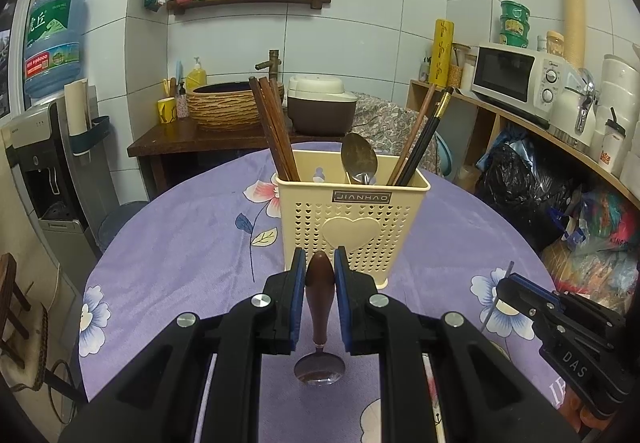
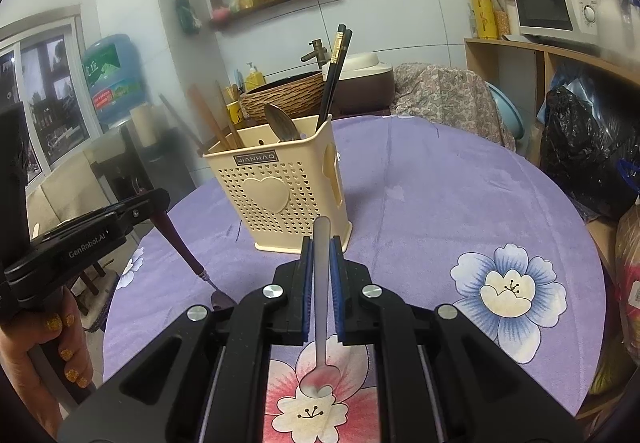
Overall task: Organize utensils
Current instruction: 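Lift both spoons with both grippers and carry them above the cream holder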
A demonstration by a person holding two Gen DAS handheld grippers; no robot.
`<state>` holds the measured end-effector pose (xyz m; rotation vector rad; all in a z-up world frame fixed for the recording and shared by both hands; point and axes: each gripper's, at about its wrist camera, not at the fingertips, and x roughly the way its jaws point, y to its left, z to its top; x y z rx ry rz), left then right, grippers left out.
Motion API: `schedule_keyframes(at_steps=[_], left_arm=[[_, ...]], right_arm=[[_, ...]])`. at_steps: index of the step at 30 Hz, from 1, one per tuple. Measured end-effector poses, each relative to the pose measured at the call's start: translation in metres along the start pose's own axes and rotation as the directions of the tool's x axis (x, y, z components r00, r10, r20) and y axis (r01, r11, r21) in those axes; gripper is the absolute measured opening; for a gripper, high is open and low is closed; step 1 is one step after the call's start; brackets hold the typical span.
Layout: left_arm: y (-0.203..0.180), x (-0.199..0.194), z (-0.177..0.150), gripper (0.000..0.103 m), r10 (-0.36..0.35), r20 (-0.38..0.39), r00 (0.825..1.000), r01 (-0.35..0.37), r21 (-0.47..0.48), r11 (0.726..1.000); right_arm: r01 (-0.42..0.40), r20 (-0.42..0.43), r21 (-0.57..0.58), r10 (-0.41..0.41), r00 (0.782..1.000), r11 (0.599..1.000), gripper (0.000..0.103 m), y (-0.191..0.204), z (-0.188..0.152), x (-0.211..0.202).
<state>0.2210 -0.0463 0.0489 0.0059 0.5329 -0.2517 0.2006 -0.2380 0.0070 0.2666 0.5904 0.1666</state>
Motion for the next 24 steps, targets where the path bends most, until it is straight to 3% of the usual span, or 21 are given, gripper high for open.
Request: schedule_keyframes(at_steps=[4, 5, 24], left_arm=[[0.002, -0.004, 0.003, 0.015, 0.001, 0.016, 1.000, -0.001, -0.006, 1.000], [0.001, -0.005, 0.004, 0.015, -0.001, 0.018, 1.000, 0.001, -0.005, 1.000], [-0.002, -0.009, 0.014, 0.015, -0.011, 0.041, 0.999, 0.010, 0.008, 1.000]], right_arm=[[0.001, 0.004, -0.008, -0.001, 1.000, 1.000, 0.009, 0.002, 0.000, -0.001], [0.002, 0.004, -0.011, -0.002, 1.000, 1.000, 0.003, 0.002, 0.000, -0.001], [-0.007, 0.008, -0.012, 0.007, 1.000, 1.000, 0.003, 0.002, 0.002, 0.000]])
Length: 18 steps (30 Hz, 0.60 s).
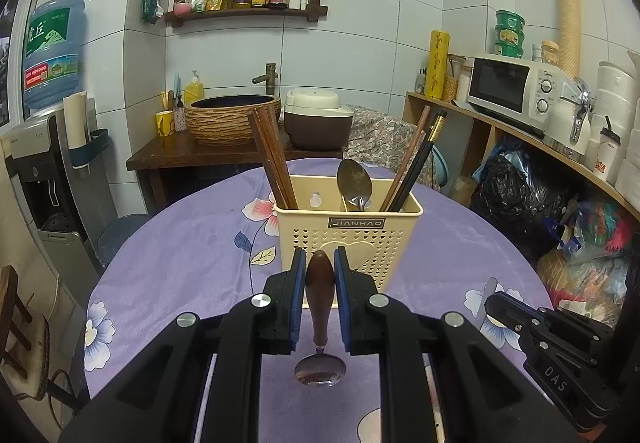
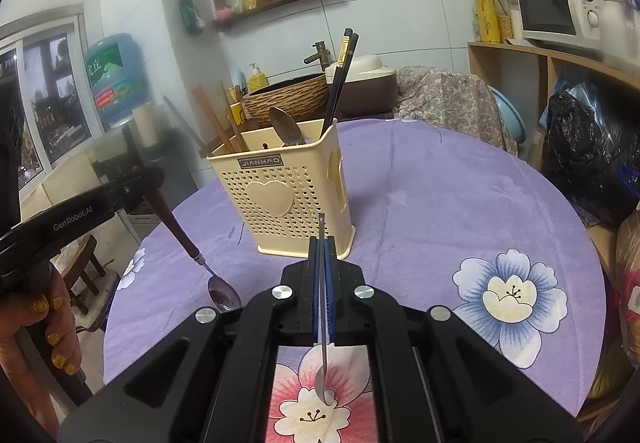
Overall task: Organize utensils
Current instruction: 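Lift both spoons with both grippers and carry them above the cream holder, then lower the wooden-handled spoon into the holder with the left gripper while the right gripper lowers the metal spoon in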
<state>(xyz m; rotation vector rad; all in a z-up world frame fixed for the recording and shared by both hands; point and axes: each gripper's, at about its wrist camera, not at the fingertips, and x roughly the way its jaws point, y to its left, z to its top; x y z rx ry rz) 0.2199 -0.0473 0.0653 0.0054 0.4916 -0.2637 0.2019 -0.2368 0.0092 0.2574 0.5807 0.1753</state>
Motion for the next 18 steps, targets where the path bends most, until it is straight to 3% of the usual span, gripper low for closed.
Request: schedule_keyframes(at_steps=[9, 18], left_arm=[[0.000, -0.003, 0.005, 0.015, -0.002, 0.012, 1.000, 0.002, 0.001, 1.000], [0.002, -0.012, 0.027, 0.015, -0.058, 0.026, 0.998, 0.058, -0.003, 0.998]], right_arm=[[-0.006, 0.009, -0.003, 0.006, 1.000, 1.000, 0.003, 0.002, 0.002, -0.002], [-0.054, 0.022, 0.009, 0.053, 0.998, 0.999, 0.003, 0.006, 0.018, -0.004]])
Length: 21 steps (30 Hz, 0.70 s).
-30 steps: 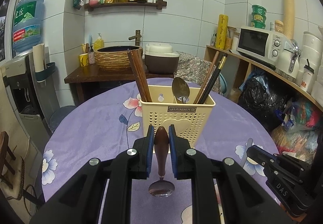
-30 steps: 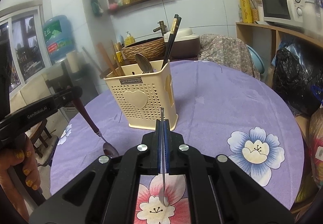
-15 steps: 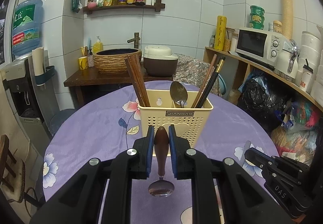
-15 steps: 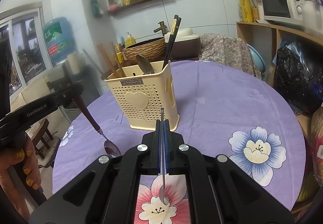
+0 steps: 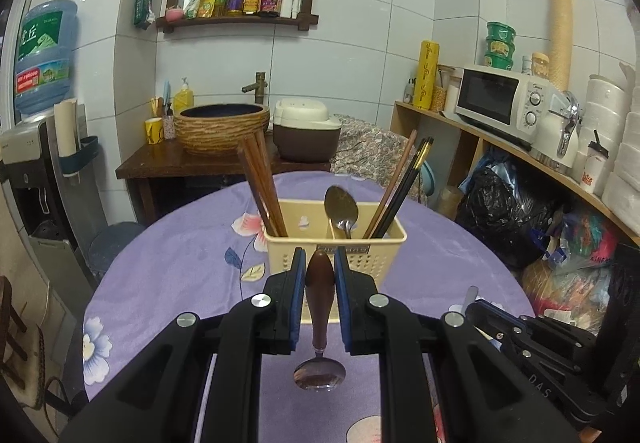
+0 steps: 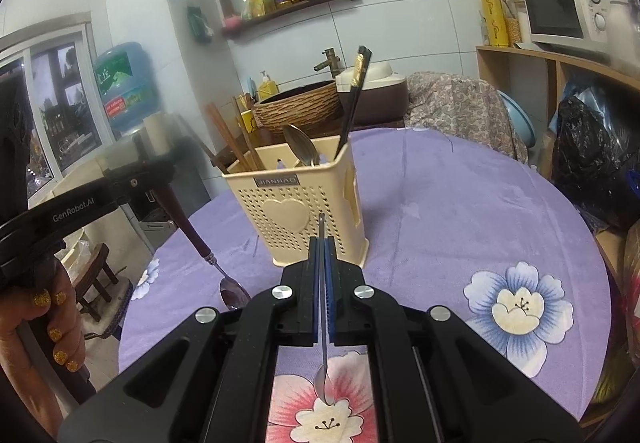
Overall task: Organize utensils
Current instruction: 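Lower the wooden-handled spoon into the holder with the left gripper while the right gripper lowers the metal spoon in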
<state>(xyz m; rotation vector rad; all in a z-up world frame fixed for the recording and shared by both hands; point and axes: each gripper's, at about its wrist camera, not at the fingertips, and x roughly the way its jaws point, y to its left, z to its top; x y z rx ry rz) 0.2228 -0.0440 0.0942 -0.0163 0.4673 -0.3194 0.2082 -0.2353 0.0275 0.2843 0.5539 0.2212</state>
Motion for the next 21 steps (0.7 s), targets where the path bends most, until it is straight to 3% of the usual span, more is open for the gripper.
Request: schedule_keyframes(at_steps=[3, 9, 15, 21], left_arm=[[0.002, -0.006, 0.019, 0.015, -0.054, 0.009, 0.998, 0.054, -0.020, 0.998], [-0.003, -0.018, 0.062, 0.015, -0.074, 0.077, 0.994, 0.075, -0.002, 0.997], [-0.007, -0.011, 0.116, 0.015, -0.043, 0.128, 0.991, 0.042, 0.010, 0.999], [0.000, 0.014, 0.141, 0.015, 0.000, 0.144, 0.990, 0.004, -0.026, 1.000]], right_arm=[[-0.033, 0.018, 0.003, 0.032, 0.999, 0.999, 0.003, 0.004, 0.015, 0.000], [-0.027, 0.108, -0.084, 0.036, 0.994, 0.996, 0.003, 0.028, 0.061, -0.002], [-0.032, 0.178, -0.106, 0.050, 0.983, 0.994, 0.003, 0.043, 0.121, 0.009], [0.005, 0.219, -0.139, 0.026, 0.975, 0.990, 0.003, 0.051, 0.157, 0.030]])
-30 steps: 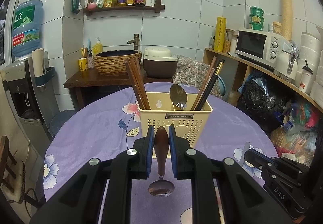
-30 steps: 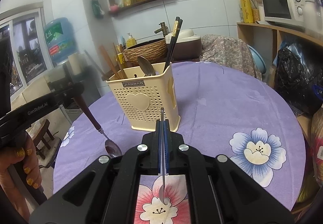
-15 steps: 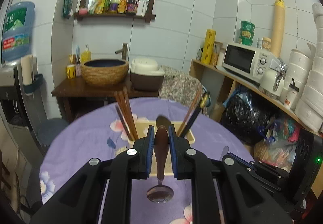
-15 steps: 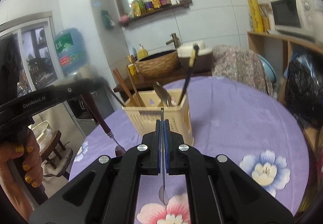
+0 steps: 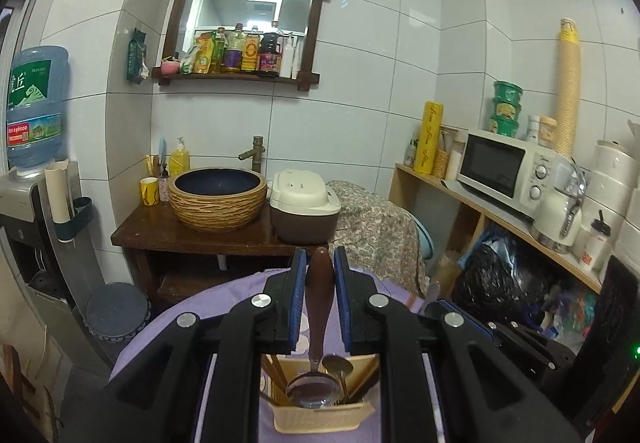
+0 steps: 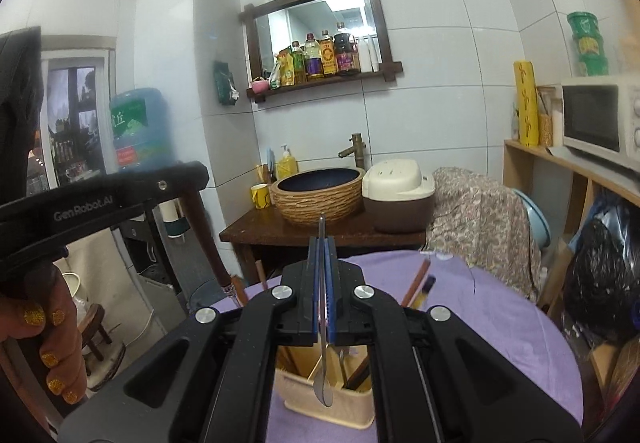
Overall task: Organize utensils
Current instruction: 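Lower the wooden-handled spoon into the holder with the left gripper while the right gripper lowers the metal spoon in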
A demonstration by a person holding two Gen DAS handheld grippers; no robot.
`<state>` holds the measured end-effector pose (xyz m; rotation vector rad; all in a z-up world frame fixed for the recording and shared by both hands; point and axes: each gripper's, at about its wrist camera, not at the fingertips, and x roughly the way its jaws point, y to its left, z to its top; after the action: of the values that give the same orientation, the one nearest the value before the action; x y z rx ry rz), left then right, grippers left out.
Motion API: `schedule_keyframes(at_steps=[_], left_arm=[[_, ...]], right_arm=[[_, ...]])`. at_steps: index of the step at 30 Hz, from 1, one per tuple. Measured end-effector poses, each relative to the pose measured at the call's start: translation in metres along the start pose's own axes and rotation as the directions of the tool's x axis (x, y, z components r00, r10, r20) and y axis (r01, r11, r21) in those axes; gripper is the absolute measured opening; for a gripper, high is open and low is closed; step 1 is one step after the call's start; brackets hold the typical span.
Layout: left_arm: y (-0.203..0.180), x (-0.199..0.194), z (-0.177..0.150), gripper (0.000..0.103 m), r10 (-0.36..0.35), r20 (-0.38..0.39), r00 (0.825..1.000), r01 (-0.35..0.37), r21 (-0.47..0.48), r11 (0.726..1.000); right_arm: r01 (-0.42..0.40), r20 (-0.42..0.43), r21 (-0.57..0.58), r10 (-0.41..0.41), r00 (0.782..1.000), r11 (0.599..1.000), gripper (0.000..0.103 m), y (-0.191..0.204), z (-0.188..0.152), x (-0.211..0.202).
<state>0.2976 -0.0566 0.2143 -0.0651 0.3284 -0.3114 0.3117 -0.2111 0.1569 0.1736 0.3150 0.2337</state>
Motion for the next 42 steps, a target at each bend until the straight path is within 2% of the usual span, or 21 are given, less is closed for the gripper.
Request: schedule_keyframes(at_steps=[6, 21, 24, 32, 34, 36, 37, 39, 40, 42], left_arm=[[0.006, 0.033, -0.009, 0.015, 0.032, -0.022, 0.999, -0.032, -0.011, 0.999], [0.019, 0.062, -0.074, 0.015, 0.005, -0.150, 0.989, -0.004, 0.007, 1.000], [0.019, 0.058, -0.083, 0.016, 0.022, -0.131, 0.991, -0.017, 0.041, 0.999], [0.019, 0.049, -0.080, 0.017, 0.012, -0.128, 0.992, -0.003, 0.066, 0.998], [0.018, 0.043, -0.079, 0.028, 0.015, -0.113, 0.993, -0.006, 0.074, 0.997], [0.019, 0.036, -0.078, 0.047, 0.020, -0.089, 0.996, -0.013, 0.077, 0.997], [0.021, 0.028, -0.078, 0.050, 0.025, -0.066, 0.997, -0.020, 0.073, 0.997], [0.026, 0.013, -0.079, 0.063, 0.034, -0.042, 0.999, -0.031, 0.067, 0.997], [0.028, 0.005, -0.080, 0.067, 0.038, -0.029, 0.999, -0.036, 0.065, 0.997], [0.033, -0.013, -0.085, 0.081, 0.042, 0.000, 0.999, -0.042, 0.064, 0.997]], right_arm=[[0.016, -0.004, -0.024, -0.016, 1.000, 1.000, 0.003, -0.001, -0.005, 0.025], [0.023, -0.105, -0.069, -0.030, 0.994, 0.997, 0.003, -0.001, -0.079, 0.050], [0.032, -0.112, -0.091, -0.042, 0.993, 0.995, 0.003, 0.002, -0.088, 0.049], [0.043, -0.113, -0.128, -0.058, 0.992, 0.991, 0.004, 0.005, -0.098, 0.048], [0.045, -0.107, -0.138, -0.060, 0.992, 0.989, 0.004, 0.006, -0.098, 0.045], [0.053, -0.100, -0.153, -0.069, 0.993, 0.987, 0.004, 0.007, -0.099, 0.041], [0.055, -0.096, -0.155, -0.070, 0.993, 0.986, 0.004, 0.008, -0.099, 0.038], [0.061, -0.088, -0.161, -0.076, 0.993, 0.985, 0.005, 0.008, -0.101, 0.029], [0.070, -0.083, -0.164, -0.084, 0.993, 0.984, 0.008, 0.007, -0.101, 0.023], [0.074, -0.071, -0.158, -0.086, 0.994, 0.985, 0.037, 0.006, -0.104, 0.010]])
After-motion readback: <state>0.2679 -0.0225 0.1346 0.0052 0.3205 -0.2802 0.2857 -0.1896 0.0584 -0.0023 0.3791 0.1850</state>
